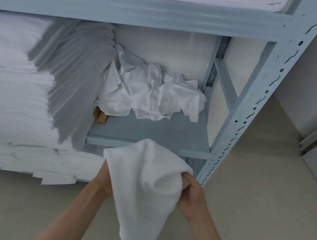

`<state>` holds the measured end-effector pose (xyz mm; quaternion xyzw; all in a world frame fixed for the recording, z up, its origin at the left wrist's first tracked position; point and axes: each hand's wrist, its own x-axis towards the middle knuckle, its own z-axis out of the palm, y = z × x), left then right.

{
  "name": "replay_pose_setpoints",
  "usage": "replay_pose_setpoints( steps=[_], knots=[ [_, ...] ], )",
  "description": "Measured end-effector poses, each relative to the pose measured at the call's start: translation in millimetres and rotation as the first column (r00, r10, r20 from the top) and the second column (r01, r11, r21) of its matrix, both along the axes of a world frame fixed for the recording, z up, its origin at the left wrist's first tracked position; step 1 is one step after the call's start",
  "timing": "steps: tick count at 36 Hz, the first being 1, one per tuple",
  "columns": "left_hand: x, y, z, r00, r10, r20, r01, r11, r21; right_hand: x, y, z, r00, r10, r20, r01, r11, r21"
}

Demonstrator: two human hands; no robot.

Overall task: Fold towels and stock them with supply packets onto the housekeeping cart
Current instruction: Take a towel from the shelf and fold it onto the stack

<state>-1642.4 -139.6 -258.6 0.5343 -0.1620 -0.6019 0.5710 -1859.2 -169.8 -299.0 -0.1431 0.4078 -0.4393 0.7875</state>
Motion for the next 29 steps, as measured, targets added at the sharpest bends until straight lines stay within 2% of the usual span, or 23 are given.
replay_pose_setpoints(
  steps=[4, 8, 12, 16, 20, 24, 27, 29],
  knots=[
    [29.6, 1.2, 4.2, 0.997, -0.025, 0.068, 0.023, 0.999, 0.03, 5.9, -2.7, 12.0, 0.998, -0.057, 0.009, 0.057, 0.998, 0.004],
    [66.4, 1.5, 4.0, 0.998, 0.026, -0.056, -0.017, 0.985, 0.169, 11.0, -2.6, 32.5, 0.974, -0.176, -0.142, 0.181, 0.983, 0.02],
    [113.5, 7.9, -4.9, 0.99, 0.132, -0.049, -0.121, 0.976, 0.178, 8.8, -1.9, 57.8, 0.913, -0.322, -0.249, 0.313, 0.947, -0.079],
    [144.9, 17.3, -10.5, 0.993, 0.118, -0.026, -0.113, 0.984, 0.136, 12.7, 10.3, 70.8, 0.867, -0.338, -0.366, 0.297, 0.941, -0.164],
    [164.7, 25.0, -15.2, 0.993, 0.086, -0.082, -0.079, 0.993, 0.091, 13.9, 25.7, 70.8, 0.832, -0.345, -0.435, 0.318, 0.938, -0.136],
    [178.4, 34.0, -11.4, 0.969, 0.05, -0.241, -0.058, 0.998, -0.026, 12.5, 40.8, 71.2, 0.893, -0.266, -0.362, 0.248, 0.964, -0.096],
    [178.2, 38.2, -3.6, 0.967, 0.01, -0.256, -0.01, 1.0, 0.003, 8.3, 43.7, 81.0, 0.923, -0.267, -0.278, 0.245, 0.963, -0.11],
    [177.6, 39.9, 3.8, 0.968, 0.029, -0.248, -0.042, 0.998, -0.048, 0.1, 45.1, 90.0, 0.938, -0.295, -0.182, 0.263, 0.948, -0.182]
  ],
)
